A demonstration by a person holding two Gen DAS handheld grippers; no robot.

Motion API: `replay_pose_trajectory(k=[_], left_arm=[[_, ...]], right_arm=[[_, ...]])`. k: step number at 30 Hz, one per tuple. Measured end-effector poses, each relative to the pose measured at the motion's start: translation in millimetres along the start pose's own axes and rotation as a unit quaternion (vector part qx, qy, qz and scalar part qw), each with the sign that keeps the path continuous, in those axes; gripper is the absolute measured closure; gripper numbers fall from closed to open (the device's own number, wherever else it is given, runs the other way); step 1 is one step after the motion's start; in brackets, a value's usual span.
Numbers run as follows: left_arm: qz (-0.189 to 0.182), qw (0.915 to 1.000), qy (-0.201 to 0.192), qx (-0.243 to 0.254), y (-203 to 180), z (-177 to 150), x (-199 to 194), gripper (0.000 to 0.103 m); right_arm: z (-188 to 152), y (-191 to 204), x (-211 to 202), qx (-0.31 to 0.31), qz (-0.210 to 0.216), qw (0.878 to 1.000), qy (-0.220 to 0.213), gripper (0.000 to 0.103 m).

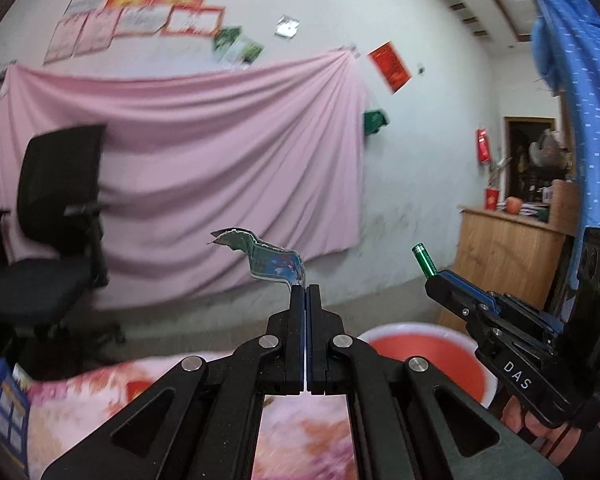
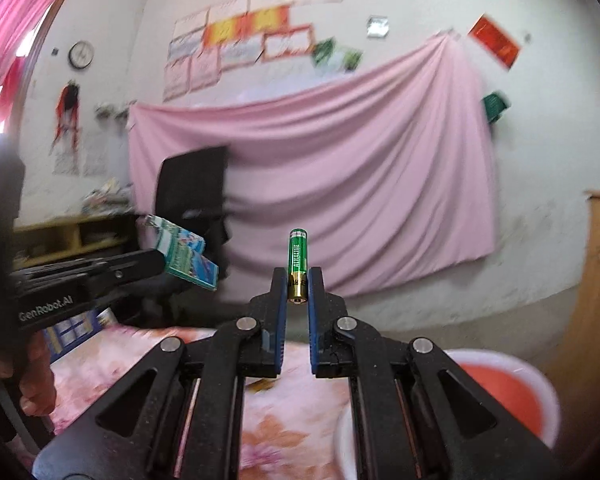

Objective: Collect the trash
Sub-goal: 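Carry the packet and battery over the orange bucket and open both grippers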

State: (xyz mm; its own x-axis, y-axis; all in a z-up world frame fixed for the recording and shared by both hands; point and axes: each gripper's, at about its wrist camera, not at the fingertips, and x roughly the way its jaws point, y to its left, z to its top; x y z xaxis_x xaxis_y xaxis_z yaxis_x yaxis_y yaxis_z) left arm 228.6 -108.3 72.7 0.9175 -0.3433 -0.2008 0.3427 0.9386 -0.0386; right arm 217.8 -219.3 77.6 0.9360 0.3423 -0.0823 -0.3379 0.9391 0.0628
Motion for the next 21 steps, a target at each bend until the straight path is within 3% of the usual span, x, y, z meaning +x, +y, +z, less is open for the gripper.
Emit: replay_pose_trajectory(k=[5, 12, 16, 21], left_arm=[[-0.036, 0.9983, -0.023, 0.040, -40, 1, 11, 0.103], [-0.085, 0.9937, -0.018, 0.070, -94, -11, 38, 0.103], [-0.104, 0.9921, -0.001, 0.070, -119, -16, 54, 0.103], [-0.118, 0.9907, 0.038, 0.058, -127, -25, 72, 0.103]], right_arm=[[5, -22, -23, 0.014, -0.051, 0.998, -0.031, 0.071], [2, -60, -45, 0.039, -0.104, 0.993, -0.027, 0.071], [-4, -78, -55, 0.046, -0.128, 0.991, -0.011, 0.070], [-16, -104, -52, 0.067, -0.151, 0.985, 0.044, 0.070]])
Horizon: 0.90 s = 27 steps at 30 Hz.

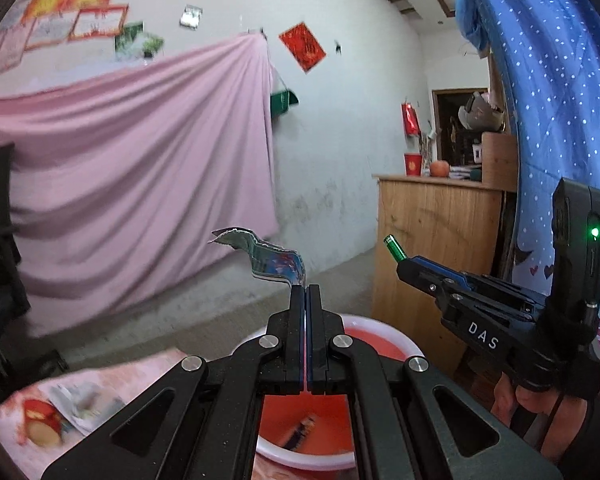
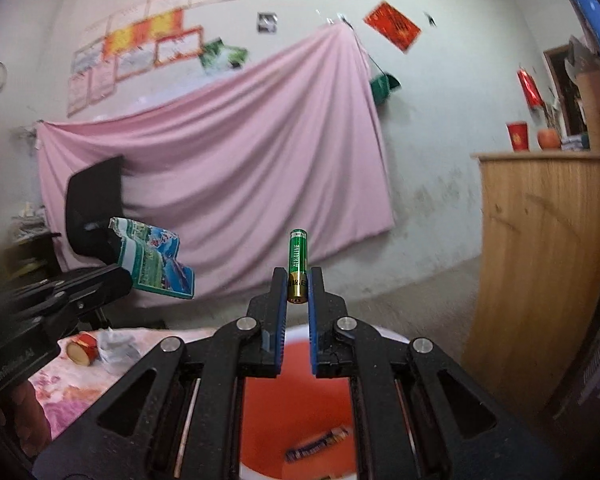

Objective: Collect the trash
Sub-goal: 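Carry the packet and battery over the orange bucket and open both grippers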

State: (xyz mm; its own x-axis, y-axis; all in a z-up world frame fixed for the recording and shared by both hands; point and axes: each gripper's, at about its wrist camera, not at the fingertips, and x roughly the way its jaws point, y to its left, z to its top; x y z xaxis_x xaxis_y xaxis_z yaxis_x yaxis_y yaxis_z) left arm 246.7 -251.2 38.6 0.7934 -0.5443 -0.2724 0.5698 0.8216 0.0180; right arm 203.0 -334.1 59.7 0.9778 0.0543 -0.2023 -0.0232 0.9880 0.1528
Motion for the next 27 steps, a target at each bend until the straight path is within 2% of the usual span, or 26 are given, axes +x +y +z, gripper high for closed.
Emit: replay_pose_trajectory(k=[5, 13, 21, 27], left_arm=[[-0.014, 0.9983, 0.051, -0.022, 4, -10, 23, 0.103], [-0.025, 0.9908, 0.128, -0.034, 2, -22, 54, 0.103], [-0.030, 0.9818, 0.175, -0.068, 15, -28, 69, 0.103], [-0.032, 0.9759, 0.193, -0.096, 29, -31, 69, 0.103]], right_arm=[[-11, -10, 11, 0.008, -0.016, 0.999, 0.045, 0.070], [-24, -21, 31, 0.018, -0.022, 0.994, 0.108, 0.070], [-37, -26, 44, 0.029, -0.023, 0.987, 0.158, 0.071], [-40, -24, 50, 0.028, -0.021, 0.984, 0.176, 0.070]])
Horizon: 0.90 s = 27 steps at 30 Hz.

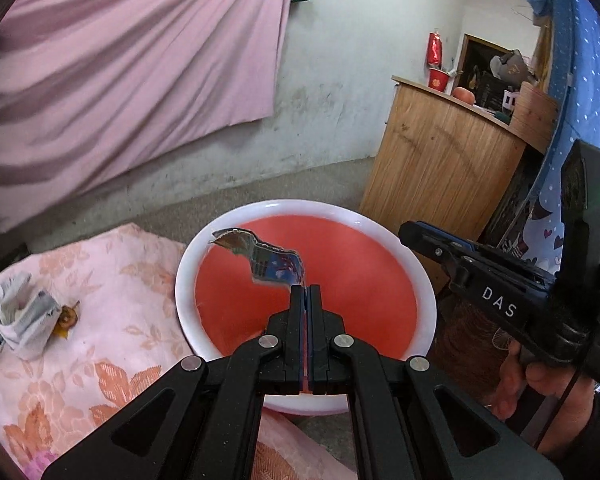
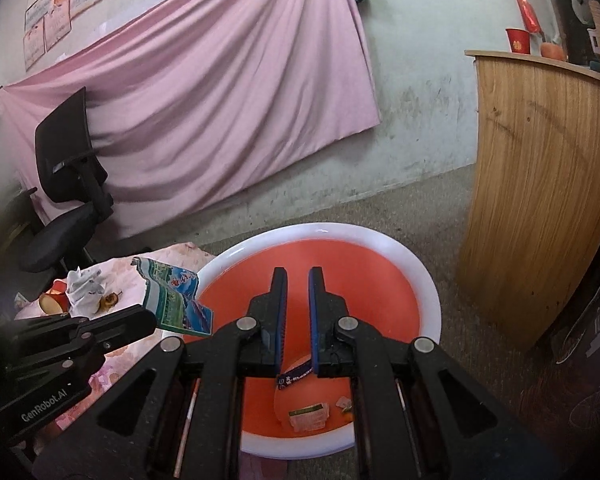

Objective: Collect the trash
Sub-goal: 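Carry the packet and battery over the orange bucket and open both grippers, then move both tools back over the cushion toward the red box and mask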

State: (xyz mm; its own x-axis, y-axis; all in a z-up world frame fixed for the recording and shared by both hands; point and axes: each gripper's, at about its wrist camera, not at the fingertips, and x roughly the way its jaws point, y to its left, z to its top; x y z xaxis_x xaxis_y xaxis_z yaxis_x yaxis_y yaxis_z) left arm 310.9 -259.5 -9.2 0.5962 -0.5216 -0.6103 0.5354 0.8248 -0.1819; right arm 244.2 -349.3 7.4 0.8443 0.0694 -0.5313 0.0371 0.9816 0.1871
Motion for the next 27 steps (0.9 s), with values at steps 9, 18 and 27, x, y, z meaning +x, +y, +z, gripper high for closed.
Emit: replay_pose_trajectory(k=[9, 18, 27], left_arm=[[0.007, 0.9992, 0.000, -0.040, 22, 2, -11, 0.091], [0.055, 0.9932, -0.062, -0.081, 56, -1, -60, 0.054], [0.139, 0.9712, -0.163, -0.105, 93, -11, -125, 0.004]], right_arm=[[4, 6, 2, -0.004, 0.002, 1.000, 0.005, 0.068], [12, 26, -7, 0.000, 0.014, 0.999, -0.030, 0.027], [21, 65, -26, -0.026, 0.033, 0.993, -0.112, 0.000]])
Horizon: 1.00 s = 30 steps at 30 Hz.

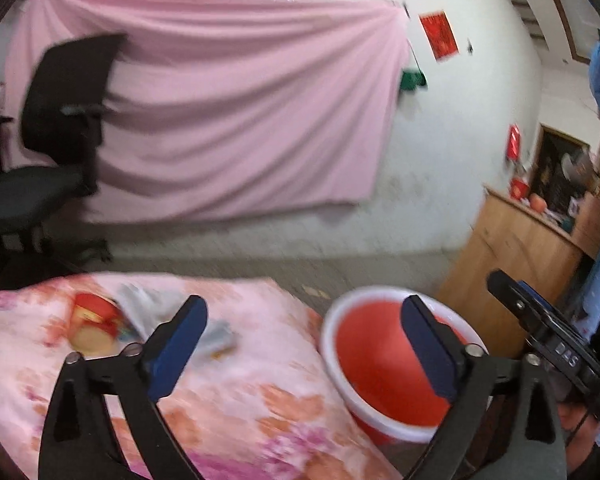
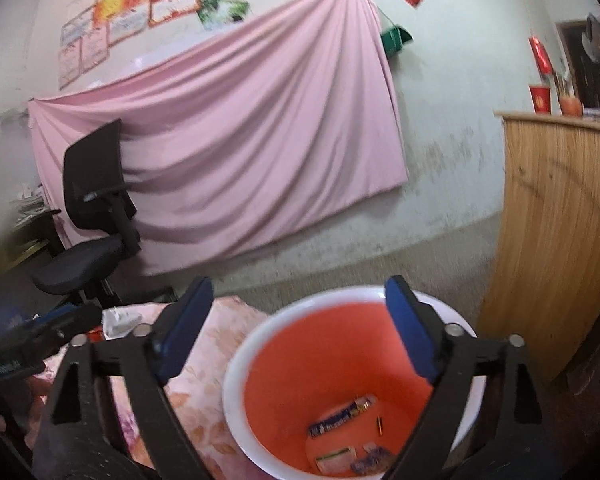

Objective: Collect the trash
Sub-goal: 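Move both tools back over the cushion toward the red box and mask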

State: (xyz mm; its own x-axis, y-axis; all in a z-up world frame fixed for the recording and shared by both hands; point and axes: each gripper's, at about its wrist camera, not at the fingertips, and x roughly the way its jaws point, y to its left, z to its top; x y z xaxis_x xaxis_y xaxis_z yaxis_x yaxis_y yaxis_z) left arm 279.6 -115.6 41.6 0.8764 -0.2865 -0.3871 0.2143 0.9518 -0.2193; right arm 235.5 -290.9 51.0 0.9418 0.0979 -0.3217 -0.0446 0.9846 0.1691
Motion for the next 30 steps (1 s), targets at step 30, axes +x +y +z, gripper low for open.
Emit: replay_pose_trajectory(k=[30], left_arm=[[0.160, 0.9836, -0.084, 0.003, 157, -10, -74, 0.002]], right_arm=[[-11, 164, 47, -0.118, 0.128, 0.982, -0.068, 0.000]])
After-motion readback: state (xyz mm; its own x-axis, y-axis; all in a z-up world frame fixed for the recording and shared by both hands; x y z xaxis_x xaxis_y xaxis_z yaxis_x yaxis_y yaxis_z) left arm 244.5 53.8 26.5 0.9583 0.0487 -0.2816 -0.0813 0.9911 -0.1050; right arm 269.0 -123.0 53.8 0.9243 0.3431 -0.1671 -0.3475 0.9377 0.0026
